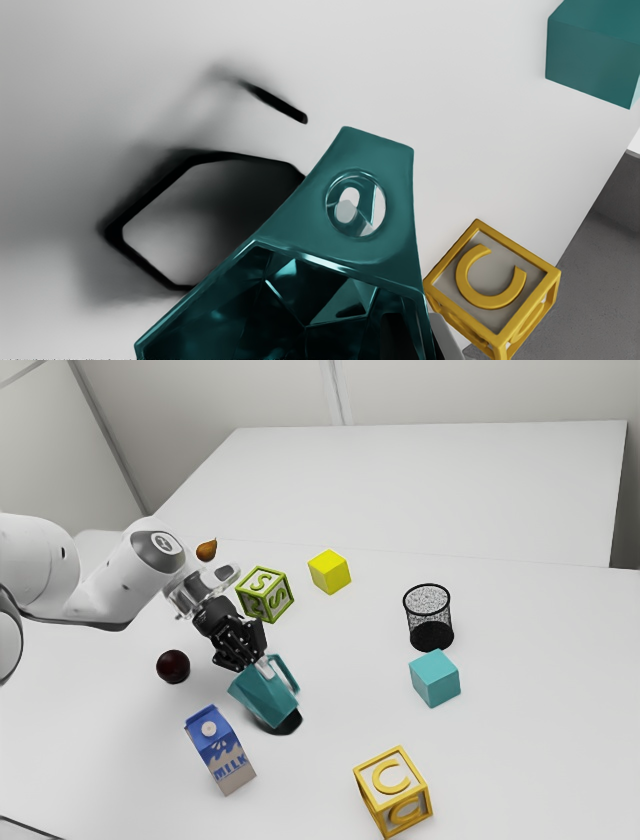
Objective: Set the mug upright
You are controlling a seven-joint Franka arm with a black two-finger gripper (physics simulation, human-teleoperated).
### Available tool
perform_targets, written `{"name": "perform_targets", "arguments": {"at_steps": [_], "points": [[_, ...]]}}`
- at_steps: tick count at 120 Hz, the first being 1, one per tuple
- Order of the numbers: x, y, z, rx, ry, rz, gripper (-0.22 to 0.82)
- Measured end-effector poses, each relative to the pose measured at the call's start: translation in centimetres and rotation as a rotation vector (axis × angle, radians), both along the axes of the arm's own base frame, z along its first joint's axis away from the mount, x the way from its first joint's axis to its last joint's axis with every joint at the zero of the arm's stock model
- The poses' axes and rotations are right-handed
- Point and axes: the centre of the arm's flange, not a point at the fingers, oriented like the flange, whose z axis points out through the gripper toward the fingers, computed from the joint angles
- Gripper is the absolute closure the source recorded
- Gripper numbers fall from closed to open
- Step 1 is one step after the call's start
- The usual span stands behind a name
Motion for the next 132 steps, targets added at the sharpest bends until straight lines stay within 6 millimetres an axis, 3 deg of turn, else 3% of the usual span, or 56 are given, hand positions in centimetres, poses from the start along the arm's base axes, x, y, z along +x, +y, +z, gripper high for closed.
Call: {"name": "perform_targets", "arguments": {"at_steps": [11,26,42,54,87,132], "points": [[0.1,-0.1,0.8,0.003,-0.008,-0.001,0.75],[0.0,-0.6,3.8,0.040,-0.067,-0.033,0.75],[-0.2,-1.8,7.8,0.183,-0.183,-0.140,0.75],[-0.3,-2.5,9.3,0.314,-0.261,-0.230,0.75],[0.6,-4.2,9.0,0.657,-0.426,-0.510,0.76],[1.8,-6.7,6.6,0.757,-0.549,-0.621,0.76]]}}
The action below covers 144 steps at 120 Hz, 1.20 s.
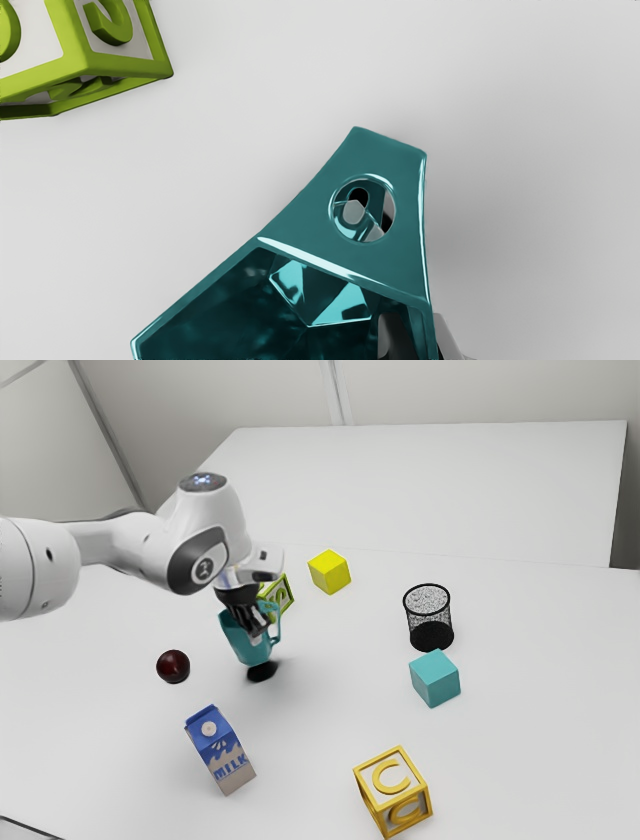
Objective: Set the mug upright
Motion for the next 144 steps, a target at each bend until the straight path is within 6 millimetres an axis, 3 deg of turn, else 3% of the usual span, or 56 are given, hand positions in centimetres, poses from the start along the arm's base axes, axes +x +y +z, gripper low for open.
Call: {"name": "perform_targets", "arguments": {"at_steps": [31,88,104,117,144], "points": [[1.0,5.5,-2.2,0.006,0.004,0.104,0.77],[1.2,4.7,-4.2,-0.002,0.025,0.122,0.78],[1.2,4.6,-3.7,-0.020,0.021,0.132,0.51],[1.2,4.6,-1.8,-0.044,-0.008,0.142,0.31],[1.3,4.7,3.9,-0.105,-0.067,0.174,0.11]]}}
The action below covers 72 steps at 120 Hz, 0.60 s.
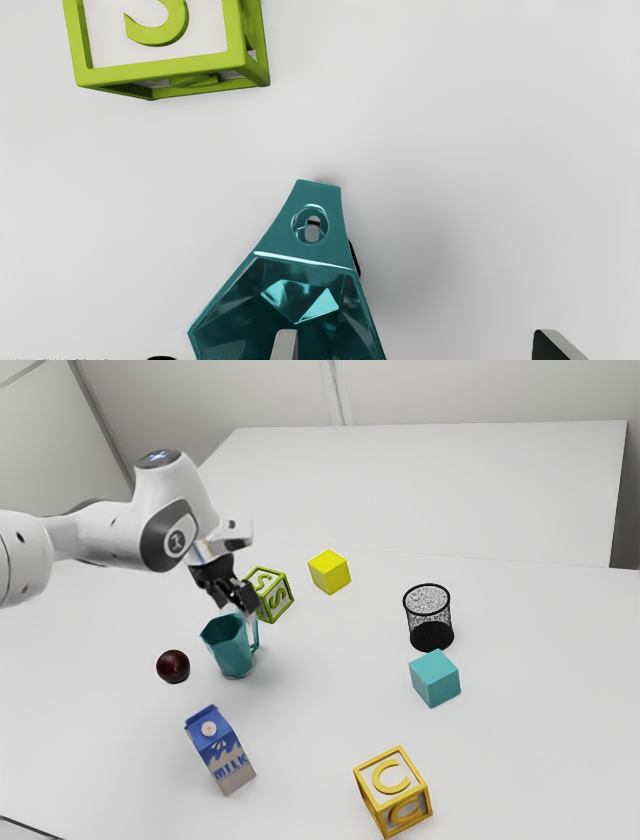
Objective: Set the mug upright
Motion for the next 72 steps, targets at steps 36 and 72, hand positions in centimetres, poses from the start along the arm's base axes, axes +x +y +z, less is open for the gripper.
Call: {"name": "perform_targets", "arguments": {"at_steps": [36,72], "points": [[3.9,2.8,8.8,-0.059,0.013,0.084,0.03],[4.1,6.3,16.5,-0.019,0.003,0.090,0.01]]}}
